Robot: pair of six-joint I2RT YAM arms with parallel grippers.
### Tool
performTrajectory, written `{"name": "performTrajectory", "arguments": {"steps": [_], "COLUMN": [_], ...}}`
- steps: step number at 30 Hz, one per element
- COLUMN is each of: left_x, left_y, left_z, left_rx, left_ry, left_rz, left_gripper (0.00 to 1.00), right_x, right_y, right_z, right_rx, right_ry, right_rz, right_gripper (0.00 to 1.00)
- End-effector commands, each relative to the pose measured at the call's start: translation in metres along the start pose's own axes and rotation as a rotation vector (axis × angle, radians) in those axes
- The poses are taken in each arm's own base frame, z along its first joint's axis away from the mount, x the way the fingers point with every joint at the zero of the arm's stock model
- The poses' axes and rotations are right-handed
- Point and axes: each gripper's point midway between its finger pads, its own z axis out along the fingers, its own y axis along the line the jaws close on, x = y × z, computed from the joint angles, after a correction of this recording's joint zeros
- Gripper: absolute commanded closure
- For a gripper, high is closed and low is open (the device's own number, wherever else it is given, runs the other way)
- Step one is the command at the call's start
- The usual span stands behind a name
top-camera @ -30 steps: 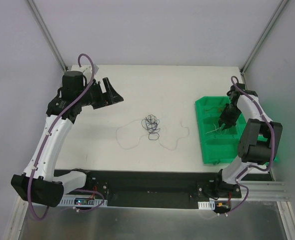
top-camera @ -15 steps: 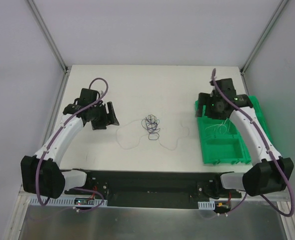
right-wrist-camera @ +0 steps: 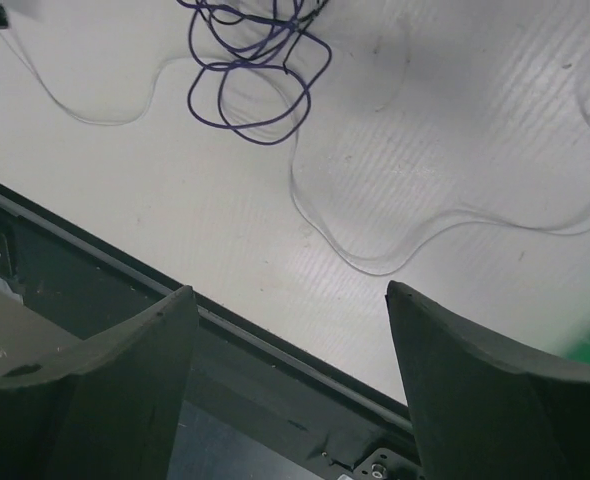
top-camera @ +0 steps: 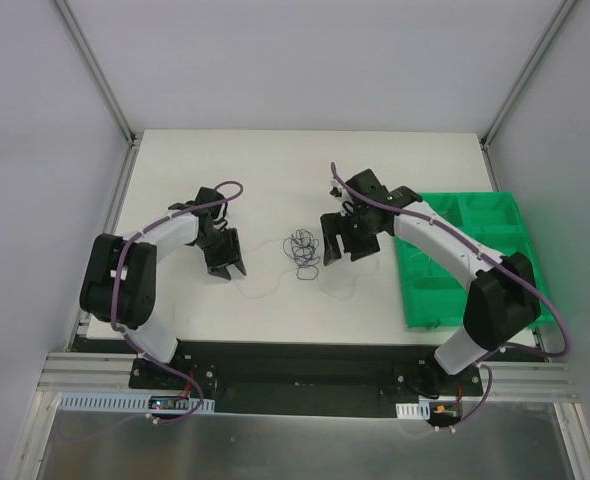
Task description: Untangle the cables
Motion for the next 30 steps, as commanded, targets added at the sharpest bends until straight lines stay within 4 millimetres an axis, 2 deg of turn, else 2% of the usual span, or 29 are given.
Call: {"name": "performTrajectory", "arguments": {"steps": [1, 4, 7, 9, 14, 17, 18, 21, 22, 24, 26, 28, 30], "left_x": [0.010, 0.013, 0.011, 0.007, 0.008, 0.018, 0.022, 0.033, 0.036, 0.038, 0.038, 0.035, 0.031], "left_y": [-0.010, -0.012, -0.014, -0.019, -0.053, -0.075, -0.082, -0.105, -0.113, -0.129, -0.142, -0.155, -0.171], "left_z": [0.021, 0.028, 0.021, 0.006, -0.051, -0.082, -0.091, -0.122, -0.134, -0.165, -0.197, -0.228, -0.268], "left_rx": [0.056, 0.066, 0.078, 0.101, 0.273, 0.400, 0.440, 0.569, 0.610, 0.687, 0.739, 0.783, 0.833], "left_ry": [0.052, 0.069, 0.039, -0.025, -0.158, -0.184, -0.183, -0.161, -0.158, -0.198, -0.266, -0.332, -0.418], "left_rz": [-0.052, -0.033, -0.011, 0.010, 0.072, 0.096, 0.090, 0.101, 0.115, 0.172, 0.226, 0.282, 0.346], "left_gripper": [0.60, 0.76, 0.99, 1.00, 1.00, 1.00, 1.00, 1.00, 1.00, 1.00, 1.00, 1.00, 1.00], "right_x": [-0.016, -0.018, -0.027, -0.039, -0.080, -0.099, -0.102, -0.115, -0.117, -0.119, -0.113, -0.104, -0.097], "right_y": [0.020, 0.025, 0.031, 0.040, 0.065, 0.062, 0.062, 0.056, 0.054, 0.062, 0.072, 0.079, 0.080], "right_z": [-0.009, -0.004, 0.003, 0.009, 0.028, 0.045, 0.057, 0.072, 0.077, 0.089, 0.102, 0.114, 0.119], "right_rx": [-0.057, -0.049, -0.050, -0.068, -0.093, -0.014, -0.003, 0.076, 0.095, 0.063, 0.038, 0.017, 0.021], "right_ry": [-0.028, -0.015, -0.024, -0.050, -0.150, -0.176, -0.163, -0.190, -0.199, -0.198, -0.180, -0.150, -0.132], "right_rz": [-0.029, -0.053, -0.073, -0.080, -0.067, -0.026, -0.020, 0.000, 0.005, 0.005, -0.011, -0.032, -0.038], "right_gripper": [0.22, 0.22, 0.23, 0.24, 0.28, 0.28, 0.27, 0.26, 0.26, 0.26, 0.27, 0.32, 0.43]}}
